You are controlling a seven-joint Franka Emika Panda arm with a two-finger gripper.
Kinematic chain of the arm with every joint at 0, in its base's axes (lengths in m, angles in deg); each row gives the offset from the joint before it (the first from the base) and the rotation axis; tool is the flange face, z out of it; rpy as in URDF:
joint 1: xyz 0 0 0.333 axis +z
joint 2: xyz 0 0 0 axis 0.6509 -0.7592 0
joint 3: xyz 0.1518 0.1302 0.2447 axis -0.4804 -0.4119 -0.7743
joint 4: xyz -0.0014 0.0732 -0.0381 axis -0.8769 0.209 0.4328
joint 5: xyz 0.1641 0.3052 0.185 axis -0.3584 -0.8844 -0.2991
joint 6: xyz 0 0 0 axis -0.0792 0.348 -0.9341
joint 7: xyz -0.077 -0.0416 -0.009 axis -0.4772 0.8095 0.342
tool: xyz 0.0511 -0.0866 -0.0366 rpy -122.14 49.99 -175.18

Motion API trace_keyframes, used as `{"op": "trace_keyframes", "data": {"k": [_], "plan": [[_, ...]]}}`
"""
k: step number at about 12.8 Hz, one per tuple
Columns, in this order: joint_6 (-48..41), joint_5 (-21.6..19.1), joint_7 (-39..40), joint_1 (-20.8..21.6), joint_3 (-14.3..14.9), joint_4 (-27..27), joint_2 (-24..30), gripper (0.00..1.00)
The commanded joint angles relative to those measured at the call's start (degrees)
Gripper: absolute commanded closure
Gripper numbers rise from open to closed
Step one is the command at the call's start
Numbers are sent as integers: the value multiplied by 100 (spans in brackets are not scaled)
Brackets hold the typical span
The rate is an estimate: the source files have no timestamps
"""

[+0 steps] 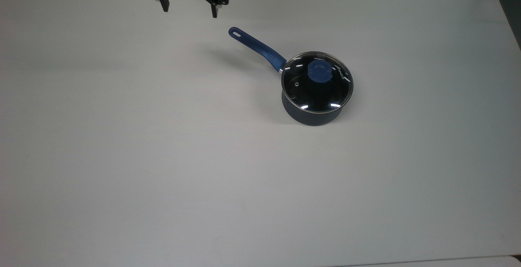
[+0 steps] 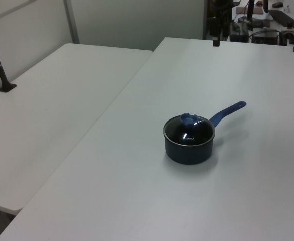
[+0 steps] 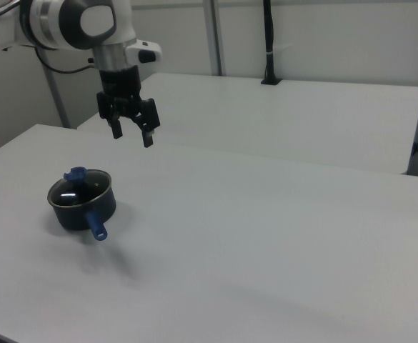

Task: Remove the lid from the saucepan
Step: 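Move the open gripper over the glass lid's blue knob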

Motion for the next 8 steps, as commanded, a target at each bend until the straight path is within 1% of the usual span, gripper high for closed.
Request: {"op": "trace_keyframes", "data": {"k": [1, 2, 4, 6, 8], "plan": [[187, -267, -31, 611, 47, 38, -47, 0], [187, -329, -144, 891, 47, 38, -47, 0], [213, -312, -863, 1393, 56, 30, -266, 0], [755, -347, -1408, 1710, 47, 30, -442, 0], [1021, -321, -1779, 1930, 47, 30, -688, 0]]}}
